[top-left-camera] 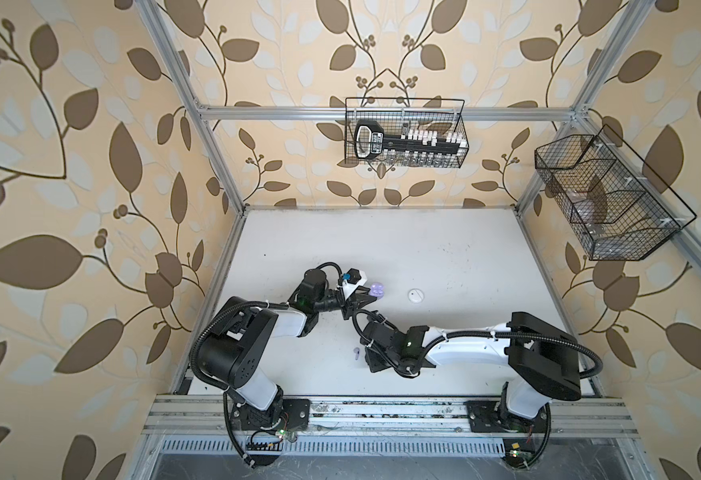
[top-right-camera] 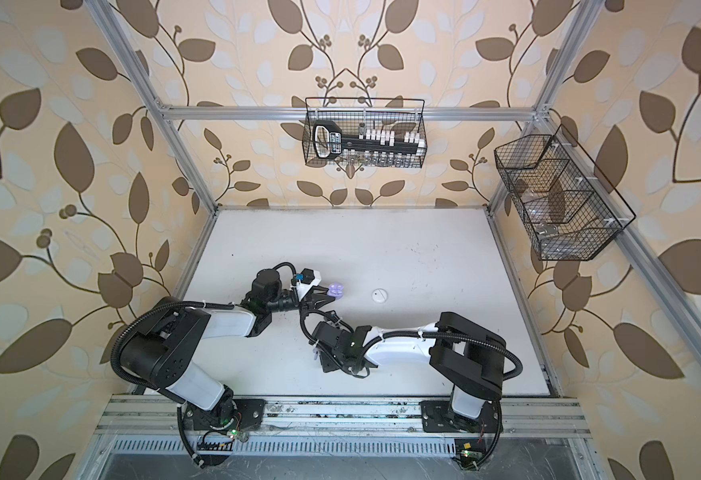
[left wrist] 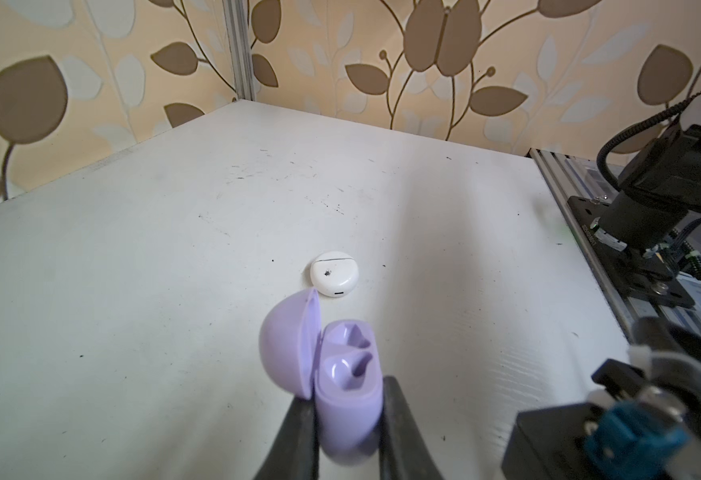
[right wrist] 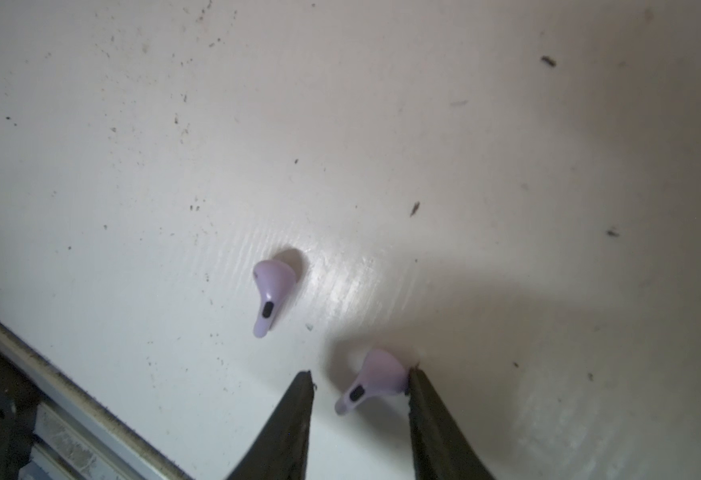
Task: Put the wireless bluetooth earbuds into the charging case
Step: 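Lower the open right gripper over the nearer lilac earbud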
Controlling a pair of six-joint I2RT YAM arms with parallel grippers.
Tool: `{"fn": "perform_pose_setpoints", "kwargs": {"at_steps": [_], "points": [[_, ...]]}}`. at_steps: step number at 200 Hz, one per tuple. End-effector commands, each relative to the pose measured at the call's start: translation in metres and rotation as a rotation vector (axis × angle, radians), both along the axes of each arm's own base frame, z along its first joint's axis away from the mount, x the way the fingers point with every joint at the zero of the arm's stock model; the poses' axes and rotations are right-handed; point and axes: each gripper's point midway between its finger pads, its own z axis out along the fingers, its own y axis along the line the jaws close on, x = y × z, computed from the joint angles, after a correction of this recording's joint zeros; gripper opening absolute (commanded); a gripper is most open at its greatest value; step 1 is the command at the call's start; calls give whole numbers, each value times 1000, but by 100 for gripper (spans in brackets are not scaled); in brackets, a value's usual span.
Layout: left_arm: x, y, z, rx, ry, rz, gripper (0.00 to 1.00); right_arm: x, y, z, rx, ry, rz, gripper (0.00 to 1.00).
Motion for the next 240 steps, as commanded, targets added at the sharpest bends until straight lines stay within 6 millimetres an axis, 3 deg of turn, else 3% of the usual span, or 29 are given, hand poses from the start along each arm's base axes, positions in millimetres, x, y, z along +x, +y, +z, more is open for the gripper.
{"fn": "perform_pose_setpoints", "kwargs": {"at_steps": [1,78,151,240], "points": [[5,0,20,-32,-51,-2,0,3,-4,-7,-57,2,3,40],[5,0,20,-31,-43,-2,0,4,-20,-11,-190,-31,34,38],[6,0,19,-28,-35,-4,0,1,-6,-10,-251,-50,103,37],[6,-1,20,-32,-28,-5,0,3,-13,-13,-329,-63,115,37]]}}
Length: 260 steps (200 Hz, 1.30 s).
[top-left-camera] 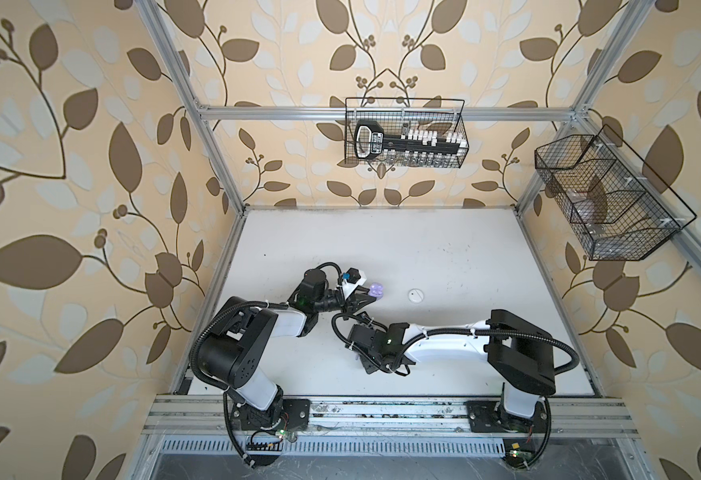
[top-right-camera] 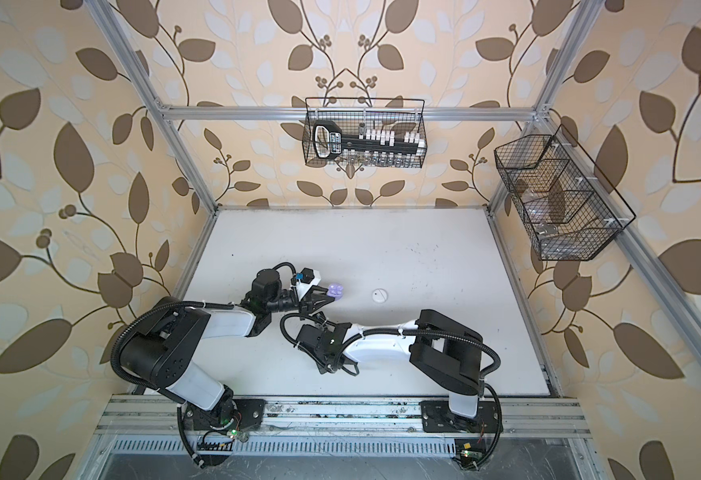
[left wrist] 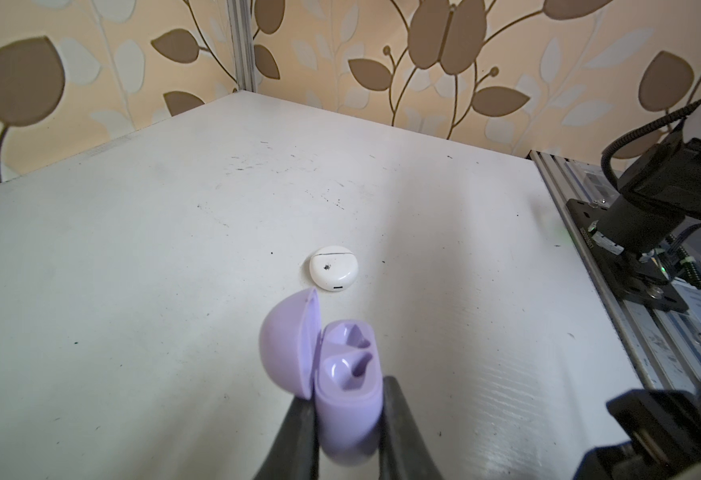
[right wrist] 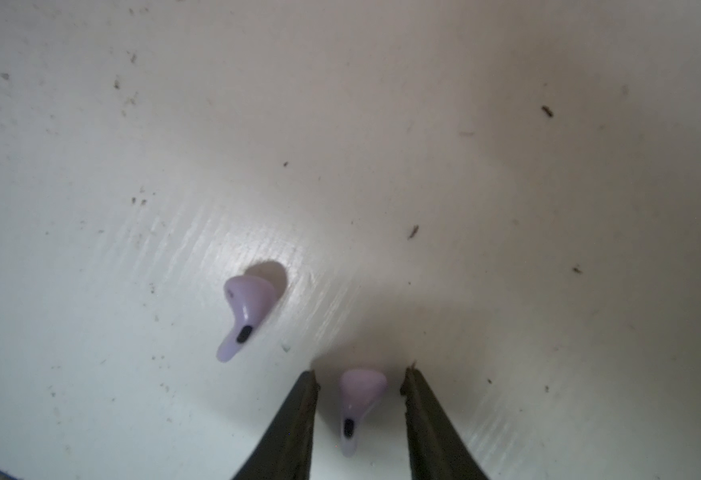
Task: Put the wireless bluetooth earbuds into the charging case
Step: 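Lower the open right gripper over the nearer lilac earbud, then close the right gripper on the nearer lilac earbud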
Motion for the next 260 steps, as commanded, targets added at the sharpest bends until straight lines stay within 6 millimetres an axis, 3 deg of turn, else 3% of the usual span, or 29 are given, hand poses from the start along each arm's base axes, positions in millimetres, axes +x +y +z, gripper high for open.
{"fn": "perform_pose_setpoints", "kwargs": {"at_steps": [1,260], "points": [[7,-1,22,-31,-58,-9,0,-2,-10,-9,-84,3,11,37],[7,-1,21,-29,-55,-10,0,1,-10,-15,-139,11,34,27]]}}
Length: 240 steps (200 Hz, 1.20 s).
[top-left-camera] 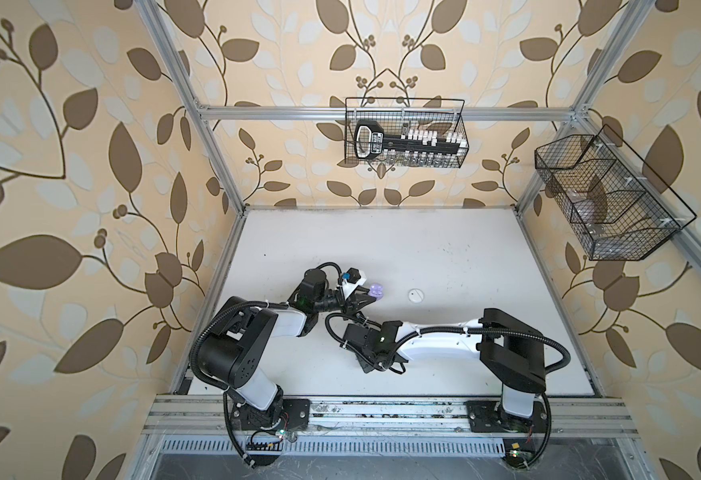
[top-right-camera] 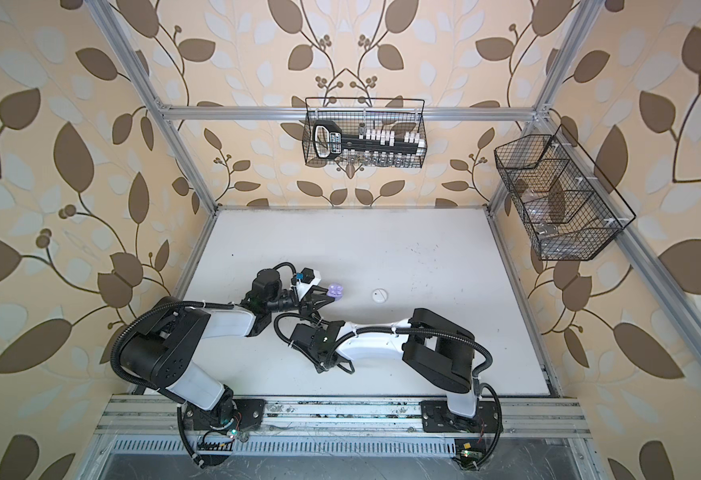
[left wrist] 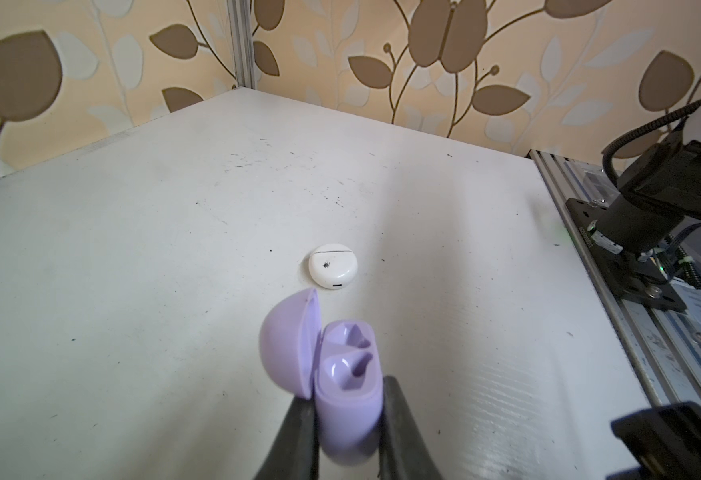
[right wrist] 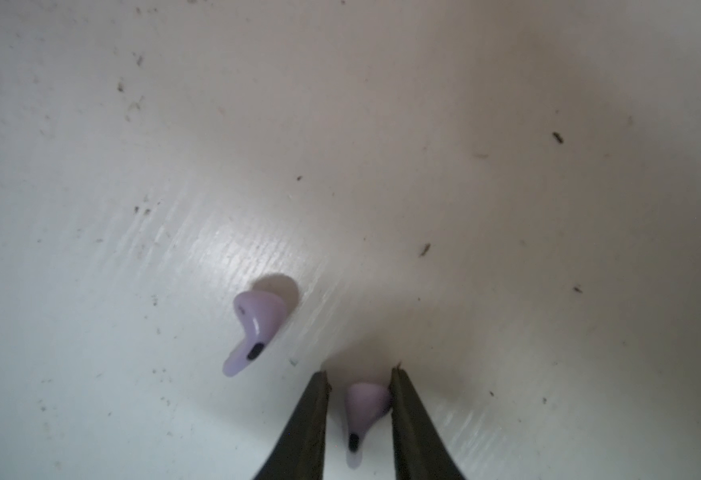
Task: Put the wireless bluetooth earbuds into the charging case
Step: 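Close the right gripper on the nearer lilac earbud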
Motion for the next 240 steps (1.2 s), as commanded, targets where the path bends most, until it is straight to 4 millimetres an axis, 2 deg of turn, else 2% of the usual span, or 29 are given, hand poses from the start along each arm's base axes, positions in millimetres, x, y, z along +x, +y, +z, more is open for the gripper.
{"fn": "perform_pose_setpoints", "kwargs": {"at_steps": [1,141,166,191,240], "points": [[7,-1,22,-33,-62,-11,0,-3,-14,-15,-90,14,7,27],[7,-2,22,-34,-61,-13,0,-4,-15,-17,-95,23,15,22],[7,-1,23,-34,-63,-12,0,-4,-17,-18,-98,24,16,23],[7,-1,23,-34,-62,-12,0,-5,-18,-17,-102,25,17,28],[7,-2,23,-33,-62,-12,0,-8,-23,-18,-110,32,21,27]]}}
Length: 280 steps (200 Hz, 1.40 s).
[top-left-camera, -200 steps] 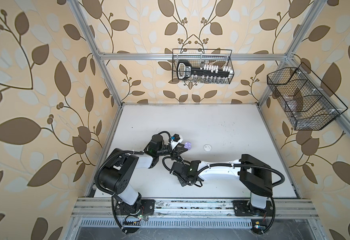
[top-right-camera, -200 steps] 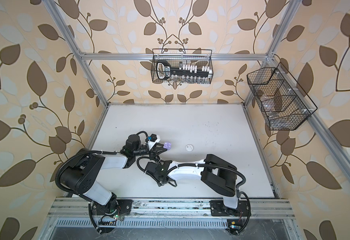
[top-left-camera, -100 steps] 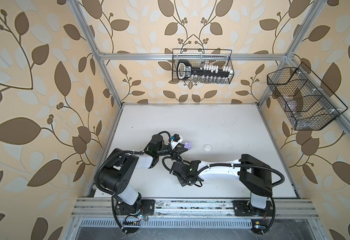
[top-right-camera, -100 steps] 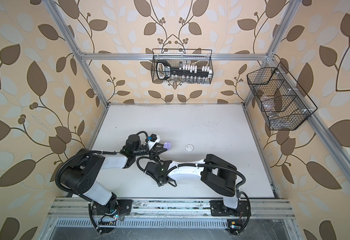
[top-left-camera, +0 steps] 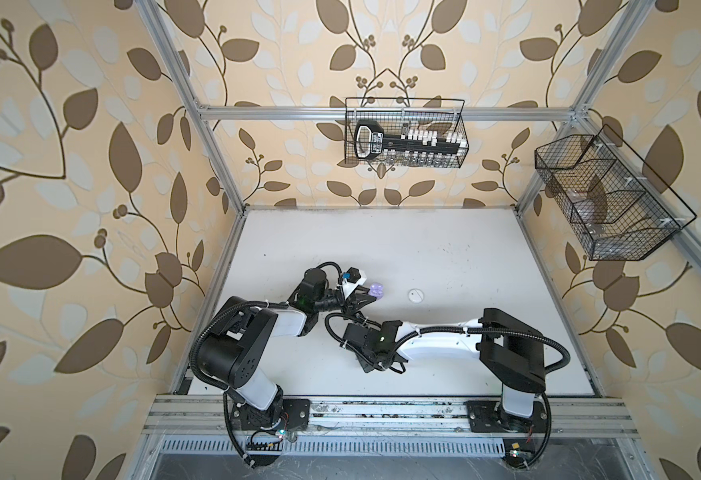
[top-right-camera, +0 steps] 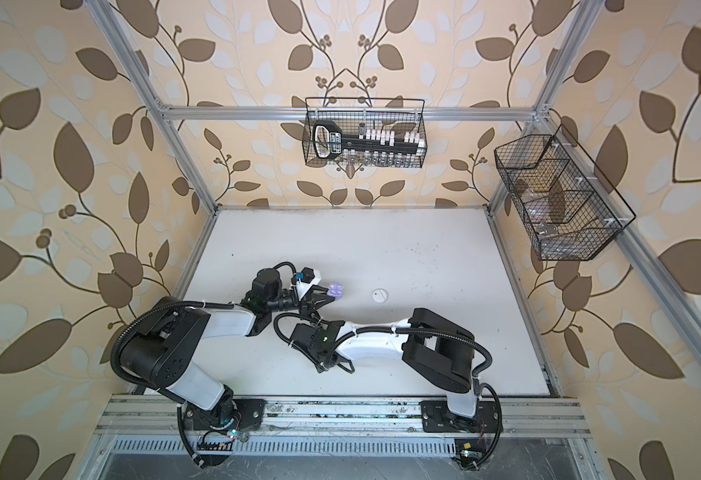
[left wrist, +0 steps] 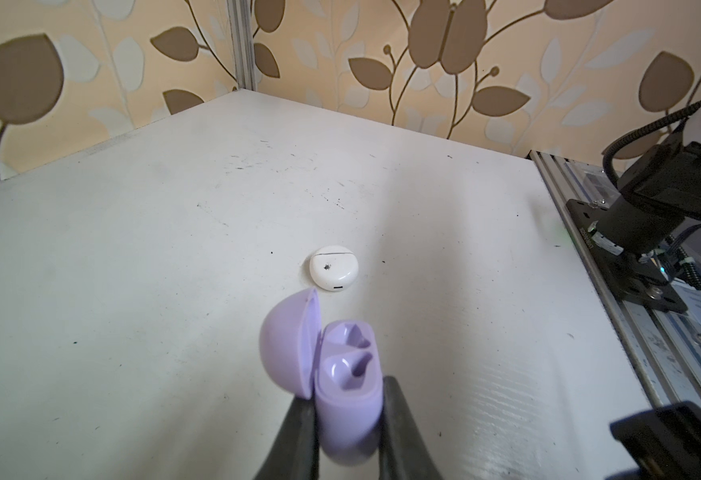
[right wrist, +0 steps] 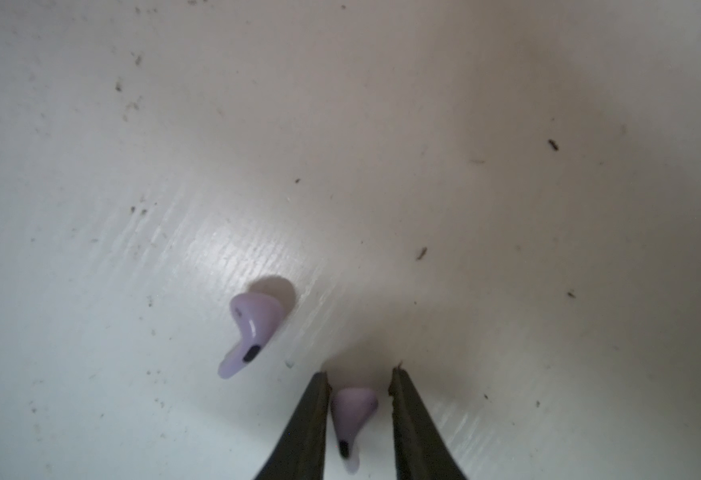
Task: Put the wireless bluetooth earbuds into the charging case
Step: 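Close the right gripper on the nearer lilac earbud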
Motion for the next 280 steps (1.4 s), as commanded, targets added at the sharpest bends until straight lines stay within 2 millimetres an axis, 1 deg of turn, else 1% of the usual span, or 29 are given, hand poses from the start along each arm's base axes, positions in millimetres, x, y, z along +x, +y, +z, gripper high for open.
{"fn": "perform_pose_setpoints", "kwargs": {"at_steps": [1,49,136,193,232,271,280], "points": [[6,-1,21,-32,-58,-12,0,-10,-22,-17,-99,38,6,27],[6,-1,21,-31,-53,-13,0,-12,-21,-15,-91,34,6,27],[6,-2,21,-31,-52,-16,0,-12,-27,-12,-93,26,1,26],[6,-2,21,-31,-49,-17,0,-13,-22,-13,-84,31,11,25],[6,-2,21,-30,-48,-17,0,-13,-23,-14,-92,35,16,23],[6,-2,20,-30,-46,-18,0,-14,-23,-14,-94,36,23,19],[6,-2,20,-31,-45,-18,0,-13,-23,-13,-93,33,21,16]]}}
